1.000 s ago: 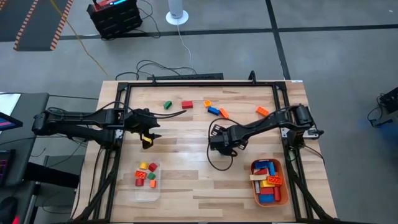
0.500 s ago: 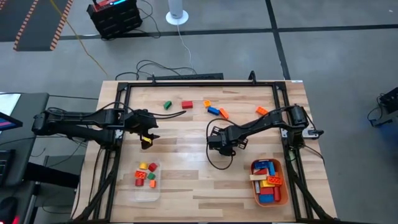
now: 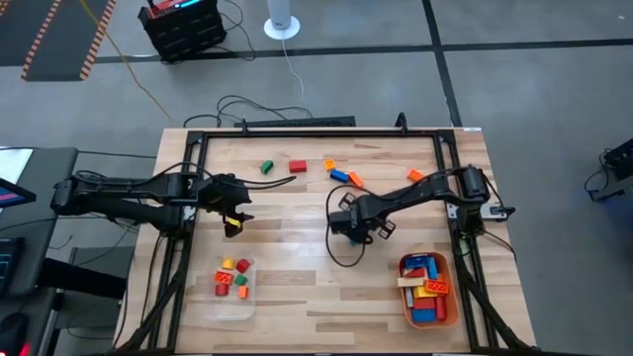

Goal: Sort blocks by size
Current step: Put the small blue game piece into the transparent bin

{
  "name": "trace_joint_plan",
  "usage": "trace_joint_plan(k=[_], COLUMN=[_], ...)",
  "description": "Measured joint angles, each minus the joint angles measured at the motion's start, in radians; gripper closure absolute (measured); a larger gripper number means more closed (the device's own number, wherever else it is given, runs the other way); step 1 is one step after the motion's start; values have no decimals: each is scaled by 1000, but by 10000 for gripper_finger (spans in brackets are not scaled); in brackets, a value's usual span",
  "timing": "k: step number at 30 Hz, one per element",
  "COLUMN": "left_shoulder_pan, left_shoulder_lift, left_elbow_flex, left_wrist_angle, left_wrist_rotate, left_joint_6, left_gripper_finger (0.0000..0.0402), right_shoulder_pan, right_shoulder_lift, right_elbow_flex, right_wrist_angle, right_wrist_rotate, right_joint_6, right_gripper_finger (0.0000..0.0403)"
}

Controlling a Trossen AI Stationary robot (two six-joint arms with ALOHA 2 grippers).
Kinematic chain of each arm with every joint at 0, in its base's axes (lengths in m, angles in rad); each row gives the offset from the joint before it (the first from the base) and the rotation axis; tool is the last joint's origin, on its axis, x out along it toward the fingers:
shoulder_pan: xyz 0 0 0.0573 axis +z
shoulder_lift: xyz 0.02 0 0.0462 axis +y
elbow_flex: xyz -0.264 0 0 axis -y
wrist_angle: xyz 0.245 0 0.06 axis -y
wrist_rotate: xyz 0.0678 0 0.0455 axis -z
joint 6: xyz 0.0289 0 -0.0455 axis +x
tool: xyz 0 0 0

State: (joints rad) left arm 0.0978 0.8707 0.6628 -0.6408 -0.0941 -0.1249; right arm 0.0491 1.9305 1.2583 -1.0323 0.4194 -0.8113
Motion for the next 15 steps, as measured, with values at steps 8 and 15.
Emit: trace_joint_plan(k=[8, 15], left_shoulder_pan=[0, 0], left_shoulder_lift=[0, 0], left_elbow_flex=[0, 0], left_wrist_angle=[1, 2], left_wrist_rotate=[0, 0], left_joint_6=[8, 26], left_gripper_finger=[166, 166], right_shoulder_pan=[-20, 32], right_shoulder_lift=[0, 0], right_elbow_flex=[112, 139], right_wrist_angle=[-302, -494], right_wrist_rotate=[-71, -241], right_joint_6=[267, 536], right_gripper_finger=[237, 227])
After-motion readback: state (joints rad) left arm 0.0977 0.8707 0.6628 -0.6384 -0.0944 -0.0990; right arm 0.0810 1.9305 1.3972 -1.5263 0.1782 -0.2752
